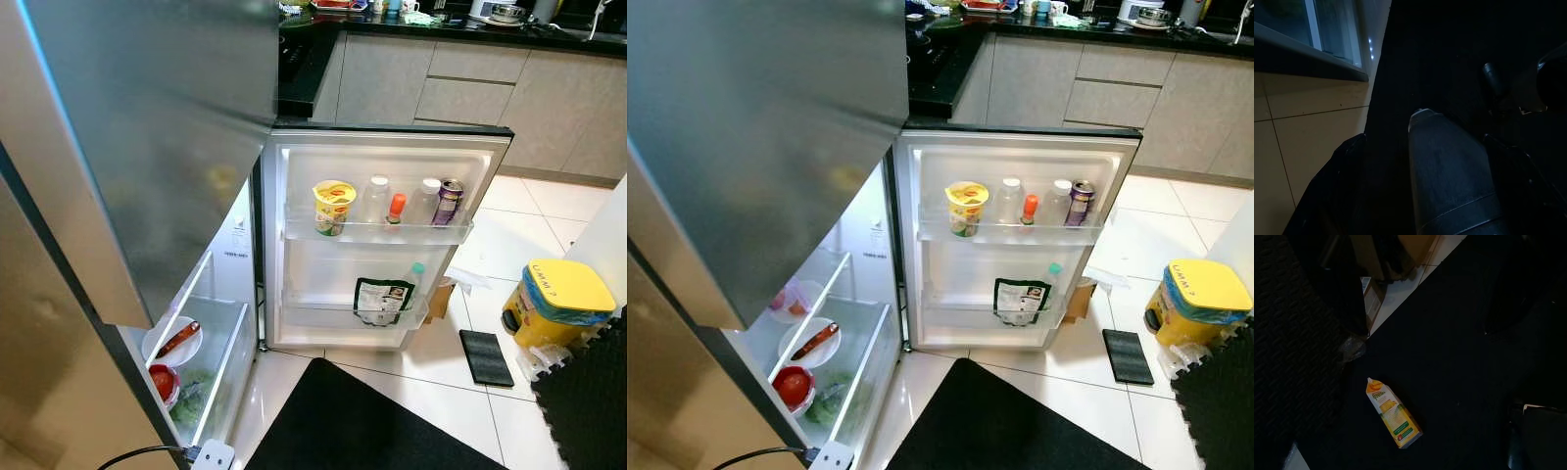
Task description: Restocking fridge
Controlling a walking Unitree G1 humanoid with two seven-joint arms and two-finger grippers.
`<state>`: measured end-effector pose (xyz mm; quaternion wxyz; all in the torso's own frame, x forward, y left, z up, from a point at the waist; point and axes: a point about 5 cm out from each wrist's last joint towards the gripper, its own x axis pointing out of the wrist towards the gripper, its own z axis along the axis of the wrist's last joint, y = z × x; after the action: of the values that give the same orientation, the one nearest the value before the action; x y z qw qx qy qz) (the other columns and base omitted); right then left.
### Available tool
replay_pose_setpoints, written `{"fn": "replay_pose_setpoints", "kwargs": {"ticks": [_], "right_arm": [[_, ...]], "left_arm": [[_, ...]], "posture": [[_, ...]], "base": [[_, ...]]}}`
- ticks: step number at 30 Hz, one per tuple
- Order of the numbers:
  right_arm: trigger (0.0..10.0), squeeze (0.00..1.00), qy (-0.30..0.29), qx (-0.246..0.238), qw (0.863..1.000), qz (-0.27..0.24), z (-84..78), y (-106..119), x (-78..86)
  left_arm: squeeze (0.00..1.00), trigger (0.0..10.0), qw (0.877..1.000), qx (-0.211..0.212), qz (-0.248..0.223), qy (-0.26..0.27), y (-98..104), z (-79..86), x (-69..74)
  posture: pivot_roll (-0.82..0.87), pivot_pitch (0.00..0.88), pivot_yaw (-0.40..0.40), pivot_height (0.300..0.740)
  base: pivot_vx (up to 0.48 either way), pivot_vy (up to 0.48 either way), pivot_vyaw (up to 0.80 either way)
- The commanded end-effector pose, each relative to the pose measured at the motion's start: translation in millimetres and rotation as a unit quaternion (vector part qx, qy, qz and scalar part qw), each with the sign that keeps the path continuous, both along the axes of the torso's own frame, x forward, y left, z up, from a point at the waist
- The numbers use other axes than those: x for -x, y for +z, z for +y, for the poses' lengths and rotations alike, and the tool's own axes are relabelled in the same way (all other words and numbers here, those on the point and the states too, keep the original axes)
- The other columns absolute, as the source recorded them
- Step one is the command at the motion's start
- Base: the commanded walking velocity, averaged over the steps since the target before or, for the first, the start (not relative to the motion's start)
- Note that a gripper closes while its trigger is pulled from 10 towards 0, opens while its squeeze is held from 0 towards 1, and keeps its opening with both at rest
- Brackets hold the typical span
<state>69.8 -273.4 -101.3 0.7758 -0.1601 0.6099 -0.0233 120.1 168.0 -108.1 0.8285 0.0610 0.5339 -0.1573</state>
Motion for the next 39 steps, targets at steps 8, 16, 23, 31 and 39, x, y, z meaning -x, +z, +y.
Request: {"fn": "replay_pose_setpoints", "kwargs": {"ticks": [8, 16, 23, 31, 39], "right_arm": [[10.0, 0.0, 0.012, 0.015, 1.0, -0.011, 2.5, 0.4, -7.0], [10.0, 0.0, 0.001, 0.011, 1.0, -0.012, 6.6, -1.4, -4.8], [10.0, 0.0, 0.0, -0.011, 1.0, -0.026, 7.2, -0.5, -7.2], [10.0, 0.0, -0.045, -0.052, 0.997, -0.036, 6.6, 0.1, -8.1], [10.0, 0.0, -0.04, -0.069, 0.996, -0.033, 6.3, 0.6, -8.8]], "left_arm": [[0.0, 10.0, 0.999, -0.013, 0.032, -0.004, -4.1, 6.3, 13.8], [0.0, 10.0, 0.999, -0.013, 0.041, -0.005, -5.8, 5.7, 20.4], [0.0, 10.0, 0.999, -0.014, 0.043, -0.006, -5.7, 7.1, 20.2], [0.0, 10.0, 0.999, -0.015, 0.045, -0.008, -5.6, 8.2, 20.2], [0.0, 10.0, 0.999, -0.014, 0.047, -0.008, -5.7, 7.9, 20.6]], "posture": [[0.03, 0.0, -0.038, 0.74], [0.03, 0.0, -0.034, 0.74], [0.04, 0.0, -0.03, 0.74], [0.03, 0.0, -0.029, 0.74], [0.04, 0.0, -0.029, 0.74]], "base": [[0.0, 0.0, 0.0], [0.0, 0.0, 0.0], [0.0, 0.0, 0.0], [0.0, 0.0, 0.24], [0.0, 0.0, 0.77]]}}
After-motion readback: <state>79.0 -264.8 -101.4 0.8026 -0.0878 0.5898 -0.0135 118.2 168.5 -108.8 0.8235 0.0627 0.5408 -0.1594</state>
